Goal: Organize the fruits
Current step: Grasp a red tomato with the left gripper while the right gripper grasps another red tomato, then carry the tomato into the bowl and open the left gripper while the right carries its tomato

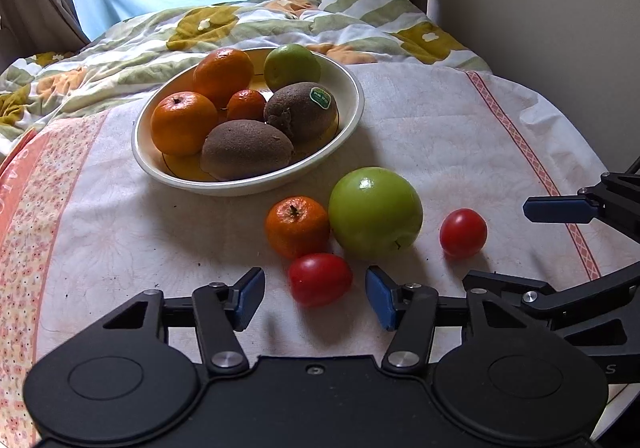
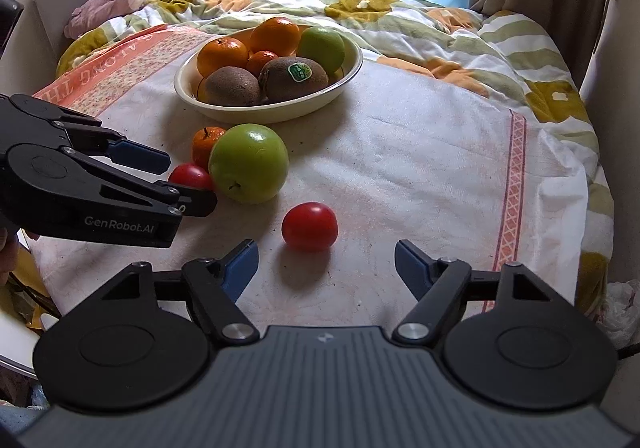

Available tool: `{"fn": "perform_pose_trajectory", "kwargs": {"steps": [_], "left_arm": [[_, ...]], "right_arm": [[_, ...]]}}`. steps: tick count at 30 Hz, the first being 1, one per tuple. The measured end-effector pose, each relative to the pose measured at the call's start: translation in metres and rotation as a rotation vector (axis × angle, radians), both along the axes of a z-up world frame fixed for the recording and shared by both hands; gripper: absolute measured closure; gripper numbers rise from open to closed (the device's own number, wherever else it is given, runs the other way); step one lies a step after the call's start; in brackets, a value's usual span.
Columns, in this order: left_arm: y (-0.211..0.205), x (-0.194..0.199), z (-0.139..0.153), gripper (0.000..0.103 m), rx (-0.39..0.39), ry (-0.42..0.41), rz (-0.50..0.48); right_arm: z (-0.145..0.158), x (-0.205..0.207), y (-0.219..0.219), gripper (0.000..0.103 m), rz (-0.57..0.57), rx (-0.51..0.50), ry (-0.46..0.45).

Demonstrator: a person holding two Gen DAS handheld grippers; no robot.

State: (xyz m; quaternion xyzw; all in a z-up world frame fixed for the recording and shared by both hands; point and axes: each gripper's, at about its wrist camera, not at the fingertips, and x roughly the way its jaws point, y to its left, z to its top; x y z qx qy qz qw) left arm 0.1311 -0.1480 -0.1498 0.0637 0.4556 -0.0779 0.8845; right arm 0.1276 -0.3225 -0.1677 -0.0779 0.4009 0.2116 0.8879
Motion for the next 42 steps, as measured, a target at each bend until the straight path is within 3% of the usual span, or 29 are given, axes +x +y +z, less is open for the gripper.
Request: {"fn": "perform_pose_trajectory", "kwargs": {"steps": [7, 26, 31, 42], "left_arm": [[-0.002, 0.001, -0.005, 0.063, 0.002, 0.011, -0.005], [0.008, -0.008, 0.001, 0.063, 0.013, -0.016, 0.018], [0.012, -0.011, 0.005, 0.063, 0.009, -0.025, 0.028], [0.024, -0.017, 0.017, 0.063, -0.001, -0.046, 0.061]], "right_arm": [[-0.004, 0.004, 0.004, 0.018, 0.02, 0.01, 0.006], [-0.007, 0.015, 0.017, 0.036, 0.022, 0.018, 0.007], [-0.009, 0.019, 0.022, 0.053, 0.018, 0.005, 0.017], [0.0, 0.015, 0.019, 0.054, -0.011, 0.021, 0.016]]}}
